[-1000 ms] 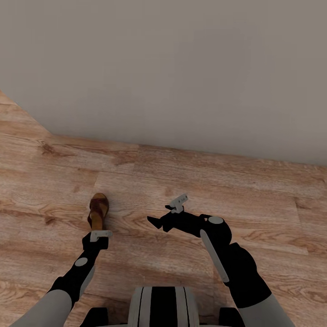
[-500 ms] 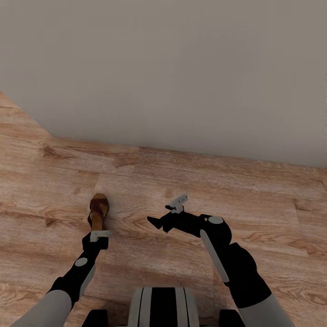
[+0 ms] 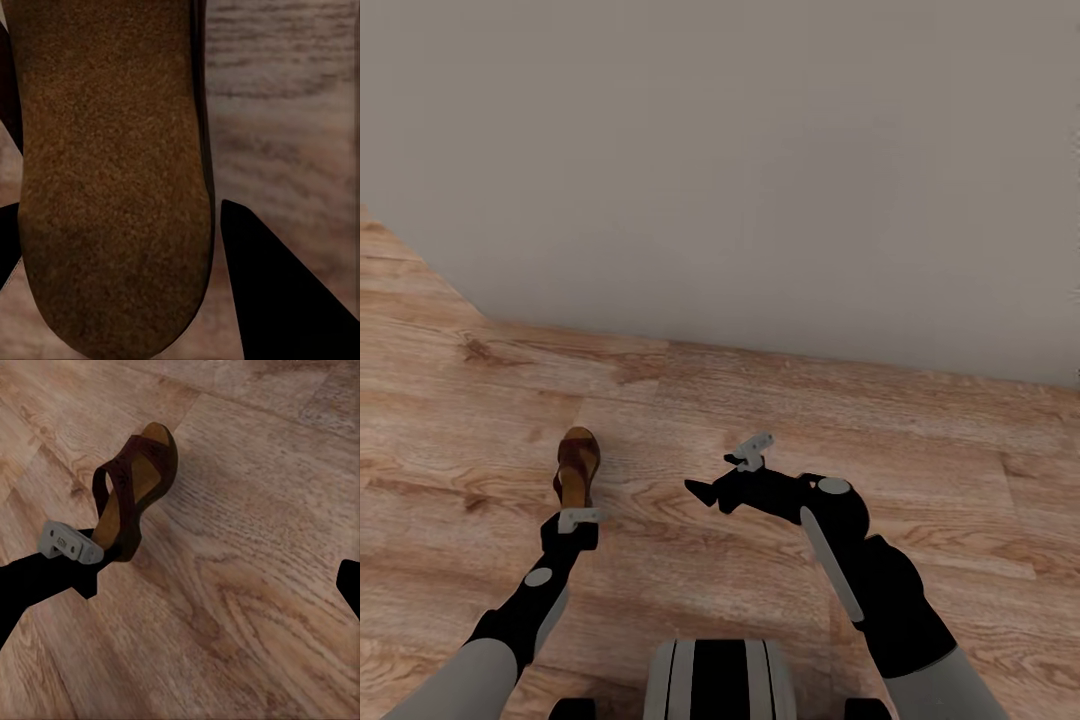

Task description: Pick up the two gym shoes and the two sandals from the corridor floor and place them onto the hallstand (shoe rack) in the corridor, making sure they are on the rack and not on the floor. Arrange them so the two gym shoes are next to each other and the two sandals are next to each other.

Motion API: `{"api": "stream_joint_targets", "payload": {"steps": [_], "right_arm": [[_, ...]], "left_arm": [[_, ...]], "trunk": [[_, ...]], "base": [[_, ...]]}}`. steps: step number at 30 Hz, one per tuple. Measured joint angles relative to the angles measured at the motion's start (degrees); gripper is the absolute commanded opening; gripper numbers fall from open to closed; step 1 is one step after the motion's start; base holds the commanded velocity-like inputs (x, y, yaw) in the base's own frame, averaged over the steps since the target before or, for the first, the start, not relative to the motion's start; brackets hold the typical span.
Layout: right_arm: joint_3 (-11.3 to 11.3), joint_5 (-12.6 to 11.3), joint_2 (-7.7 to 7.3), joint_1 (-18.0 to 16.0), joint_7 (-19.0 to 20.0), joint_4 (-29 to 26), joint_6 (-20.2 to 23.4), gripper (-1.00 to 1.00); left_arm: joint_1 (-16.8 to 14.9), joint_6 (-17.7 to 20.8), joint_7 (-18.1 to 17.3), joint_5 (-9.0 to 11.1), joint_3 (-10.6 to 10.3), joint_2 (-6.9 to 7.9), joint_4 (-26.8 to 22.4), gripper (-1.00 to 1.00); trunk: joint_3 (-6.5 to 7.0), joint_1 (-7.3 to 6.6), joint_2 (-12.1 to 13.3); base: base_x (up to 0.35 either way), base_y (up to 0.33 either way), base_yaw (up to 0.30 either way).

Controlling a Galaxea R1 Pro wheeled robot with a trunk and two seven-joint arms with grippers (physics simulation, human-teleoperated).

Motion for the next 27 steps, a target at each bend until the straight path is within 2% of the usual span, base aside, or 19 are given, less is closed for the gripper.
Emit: {"api": "stream_joint_targets", "payload": {"steps": [3,4,7,8,9,12,20,22,25,26,27], "right_arm": [[-0.13,0.18,-0.11,0.04,-0.06,1.21,-0.07,1.0],[-0.18,0.63,-0.49,0.09,-0.17,4.17,-0.25,1.0],[-0.24,0.68,-0.68,0.09,-0.25,4.82,-0.4,1.0],[-0.38,0.91,-2.63,0.33,-0.67,5.12,-3.62,1.0],[-0.48,0.83,-3.57,0.68,-1.27,5.86,-6.22,1.0],[-0.46,0.78,-4.49,1.0,-3.07,8.18,-10.75,1.0],[-0.53,0.77,-4.93,1.67,-8.38,20.6,-22.13,1.0],[-0.56,0.72,-4.94,1.72,-10.93,25.05,-26.73,1.0],[-0.54,0.7,-4.94,1.74,-14.41,29.46,-31.4,1.0],[-0.55,0.7,-4.94,1.8,-17.62,32.7,-34.84,1.0],[-0.54,0.68,-4.94,1.8,-18.87,33.91,-36.07,1.0]], "left_arm": [[0.08,0.2,-0.25,0.01,0.0,0.12,-0.05,-1.0],[0.13,0.35,-0.39,0.05,0.1,0.56,-0.06,-1.0],[0.2,0.46,-0.47,-0.03,0.09,0.86,-0.06,-1.0],[0.3,0.54,-0.62,-0.04,0.09,1.3,0.03,-1.0],[0.35,0.54,-0.65,-0.08,0.0,1.39,0.07,-1.0],[0.41,0.54,-0.7,-0.09,-0.02,1.46,0.29,-1.0],[1.16,0.55,-0.79,-0.01,-0.03,1.5,0.88,-1.0],[1.89,0.54,-0.81,0.05,0.02,1.5,0.88,-1.0],[2.44,0.55,-0.82,0.03,0.01,1.5,0.89,-1.0],[2.7,0.54,-0.82,0.02,0.03,1.5,0.91,-1.0],[2.76,0.52,-0.82,0.01,0.02,1.5,0.9,-1.0]], "trunk": [[0.68,-0.08,0.04],[0.97,-0.1,0.05],[1.9,-0.18,0.09],[2.21,-0.21,0.11],[2.52,-0.23,0.12],[3.46,-0.31,0.16],[5.95,-0.51,0.27],[6.57,-0.56,0.3],[7.51,-0.64,0.33],[7.82,-0.67,0.35],[8.14,-0.7,0.36]], "base": [[0.0,0.0,0.0],[0.0,0.0,0.0],[0.0,0.0,0.0],[0.0,0.0,0.0],[0.0,0.0,0.0],[0.0,0.0,0.0],[0.0,0.0,0.0],[0.0,0.0,0.0],[0.0,0.0,0.0],[0.0,0.0,0.0],[0.0,0.0,0.0]]}}
